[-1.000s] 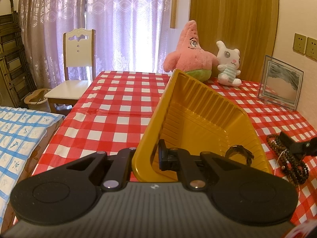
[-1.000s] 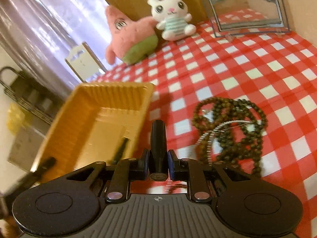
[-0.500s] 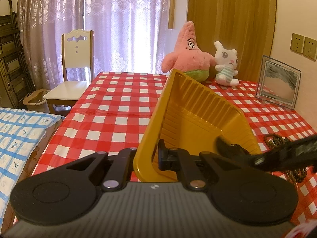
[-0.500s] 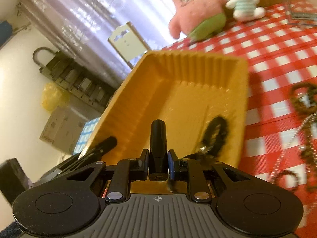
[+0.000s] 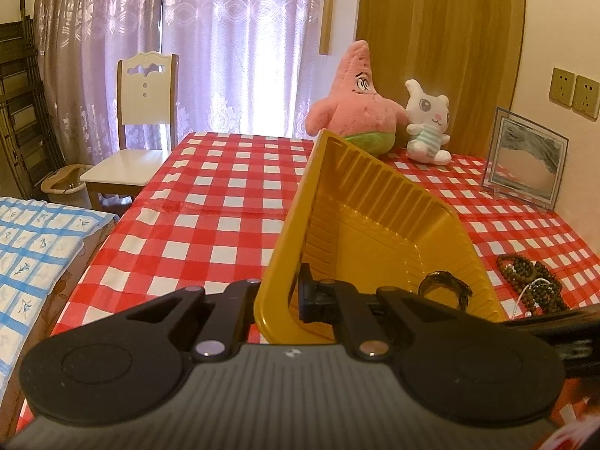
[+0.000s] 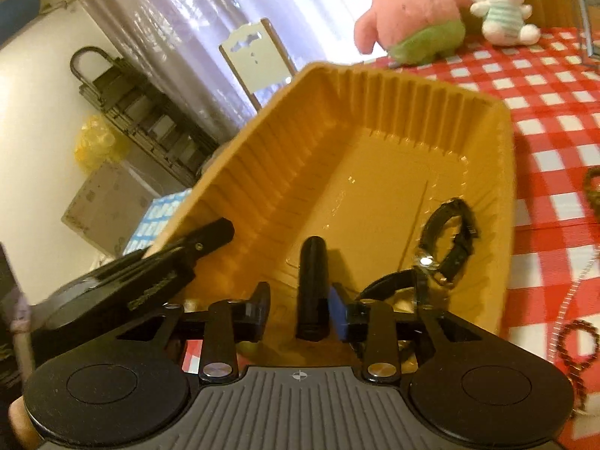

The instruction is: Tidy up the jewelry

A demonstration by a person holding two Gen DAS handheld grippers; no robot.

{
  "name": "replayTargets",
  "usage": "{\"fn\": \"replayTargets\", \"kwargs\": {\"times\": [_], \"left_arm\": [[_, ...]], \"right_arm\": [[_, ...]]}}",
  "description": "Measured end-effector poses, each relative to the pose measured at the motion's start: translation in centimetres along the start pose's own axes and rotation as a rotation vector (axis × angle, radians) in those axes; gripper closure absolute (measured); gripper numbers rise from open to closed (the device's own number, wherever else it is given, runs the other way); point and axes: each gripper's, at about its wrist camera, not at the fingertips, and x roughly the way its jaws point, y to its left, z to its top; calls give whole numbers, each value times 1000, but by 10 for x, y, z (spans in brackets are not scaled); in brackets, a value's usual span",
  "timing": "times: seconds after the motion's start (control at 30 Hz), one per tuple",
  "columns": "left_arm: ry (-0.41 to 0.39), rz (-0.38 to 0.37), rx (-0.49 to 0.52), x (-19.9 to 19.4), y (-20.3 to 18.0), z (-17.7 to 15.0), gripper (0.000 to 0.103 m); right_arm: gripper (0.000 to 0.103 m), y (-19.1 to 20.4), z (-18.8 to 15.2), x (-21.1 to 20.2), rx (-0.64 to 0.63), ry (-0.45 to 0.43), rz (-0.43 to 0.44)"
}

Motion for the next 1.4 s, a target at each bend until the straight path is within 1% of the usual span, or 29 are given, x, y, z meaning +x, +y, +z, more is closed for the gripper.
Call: {"fn": "replayTargets", "kwargs": {"times": [0.1, 0.17, 0.27, 0.33, 0.43, 0.5, 0.6, 0.7, 0.77, 0.9, 1.03, 1.1, 1.23, 1.3, 1.37, 1.4], "left_arm": [[-1, -4, -2, 0, 1, 1, 97], [-2, -6, -3, 0, 0, 1, 97], [-2, -5, -6, 0, 0, 1, 97], [-2, -4, -7, 0, 1, 1, 97], [-1, -5, -4, 0, 1, 1, 97], [-2, -5, -5, 0, 1, 1, 97], [-2, -3, -5, 0, 2, 1, 97], [-2, 0, -4, 0, 2, 1, 97], [-3, 1, -2, 0, 2, 0, 97], [-3, 2, -7, -1, 3, 0, 97], [-4, 4, -8, -1, 5, 1, 97], [-3, 4, -8, -1, 5, 0, 97], [-2, 6, -6, -2, 6, 0, 97], [-1, 7, -6, -2, 6, 0, 97], [-1, 7, -5, -2, 7, 1, 97], [-2, 8, -5, -2, 6, 1, 97]], "right_arm": [[67, -8, -9, -29, -14, -28, -27], [67, -19, -20, -50, -12, -37, -63], [67, -37, -35, -77, -16, -41, -145], [67, -52, -46, -89, -24, -28, -202], [67, -67, -59, -100, -78, 7, -292], [67, -75, -67, -105, -101, 32, -332], [67, -80, -72, -110, -140, 36, -347], [68, -77, -70, -106, -192, 39, -346], [71, -74, -68, -102, -224, 39, -341], [76, -78, -58, -93, -196, 37, -346], [76, -86, -44, -82, -138, 27, -366], [76, -88, -39, -78, -130, 18, -370], [77, -90, -30, -66, -171, 28, -378], [79, -92, -26, -60, -203, 40, -384], [85, -94, -25, -54, -225, 53, -396], [86, -96, -24, -52, -239, 63, -398]]}}
